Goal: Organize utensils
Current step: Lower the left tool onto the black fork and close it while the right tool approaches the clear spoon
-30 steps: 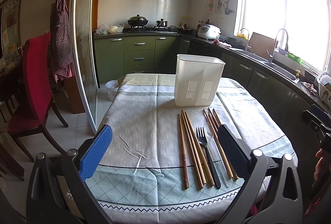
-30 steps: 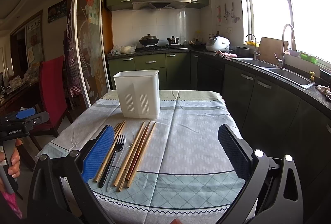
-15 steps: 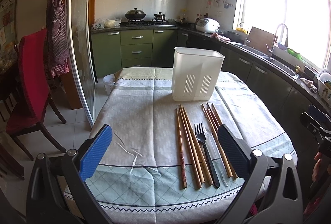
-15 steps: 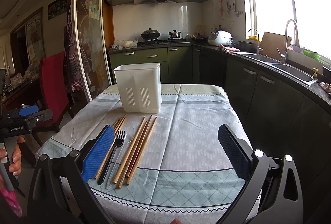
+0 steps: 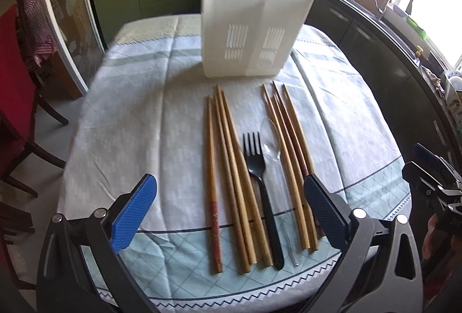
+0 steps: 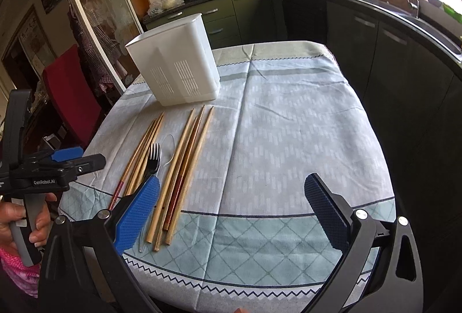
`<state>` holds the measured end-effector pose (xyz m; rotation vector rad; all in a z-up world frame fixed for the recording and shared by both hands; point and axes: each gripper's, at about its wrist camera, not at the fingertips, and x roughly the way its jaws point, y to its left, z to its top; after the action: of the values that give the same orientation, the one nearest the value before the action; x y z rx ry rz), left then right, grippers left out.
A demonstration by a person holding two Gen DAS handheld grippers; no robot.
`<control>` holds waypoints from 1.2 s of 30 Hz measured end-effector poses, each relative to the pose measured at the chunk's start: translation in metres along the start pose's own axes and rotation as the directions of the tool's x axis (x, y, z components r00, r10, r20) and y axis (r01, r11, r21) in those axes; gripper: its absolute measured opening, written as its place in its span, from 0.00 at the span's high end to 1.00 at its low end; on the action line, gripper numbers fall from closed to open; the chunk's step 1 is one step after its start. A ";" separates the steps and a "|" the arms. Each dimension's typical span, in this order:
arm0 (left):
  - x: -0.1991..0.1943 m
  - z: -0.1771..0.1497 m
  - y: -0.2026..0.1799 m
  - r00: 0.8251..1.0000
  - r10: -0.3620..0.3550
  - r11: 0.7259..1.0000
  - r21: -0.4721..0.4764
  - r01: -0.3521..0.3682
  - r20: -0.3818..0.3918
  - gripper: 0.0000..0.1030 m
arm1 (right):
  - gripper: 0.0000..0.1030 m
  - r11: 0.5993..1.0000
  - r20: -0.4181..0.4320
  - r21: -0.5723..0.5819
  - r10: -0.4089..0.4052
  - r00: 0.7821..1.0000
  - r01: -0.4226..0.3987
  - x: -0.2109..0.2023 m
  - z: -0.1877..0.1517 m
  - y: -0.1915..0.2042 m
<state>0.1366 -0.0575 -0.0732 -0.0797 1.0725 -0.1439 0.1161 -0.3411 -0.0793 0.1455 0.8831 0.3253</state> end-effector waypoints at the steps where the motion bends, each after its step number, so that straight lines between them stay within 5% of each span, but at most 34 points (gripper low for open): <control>1: 0.008 0.001 -0.003 0.999 -0.023 1.000 -0.005 0.023 -0.040 0.06 | 0.04 1.000 -0.005 0.015 0.005 1.000 -0.005 0.002 0.000 -0.004; 5: 0.033 0.001 -0.016 0.979 -0.114 0.993 -0.032 0.110 -0.168 0.09 | 0.04 0.999 -0.025 0.042 0.006 1.000 -0.004 0.006 -0.002 -0.012; 9: 0.044 0.005 -0.025 0.969 -0.111 0.994 -0.042 0.104 -0.222 0.40 | 0.04 0.999 -0.030 0.044 0.008 1.000 -0.007 0.006 -0.003 -0.014; 17: 0.059 0.010 -0.031 0.962 -0.020 1.000 -0.009 0.018 -0.271 0.78 | 0.04 0.999 -0.020 0.045 0.015 1.000 -0.014 0.004 -0.006 -0.016; 32: 0.089 0.014 -0.033 0.947 0.016 1.000 0.012 -0.013 -0.321 0.90 | 0.04 0.997 -0.080 -0.018 0.070 0.994 -0.072 0.018 0.001 0.005; 36: 0.094 0.018 -0.034 0.949 0.014 1.000 0.013 -0.011 -0.314 0.90 | 0.18 0.985 -0.170 -0.030 0.163 0.972 -0.170 0.032 0.013 0.019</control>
<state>0.1935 -0.1057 -0.1418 -0.0404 1.3908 -0.1542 0.1412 -0.3121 -0.0900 0.1536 1.0310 0.5192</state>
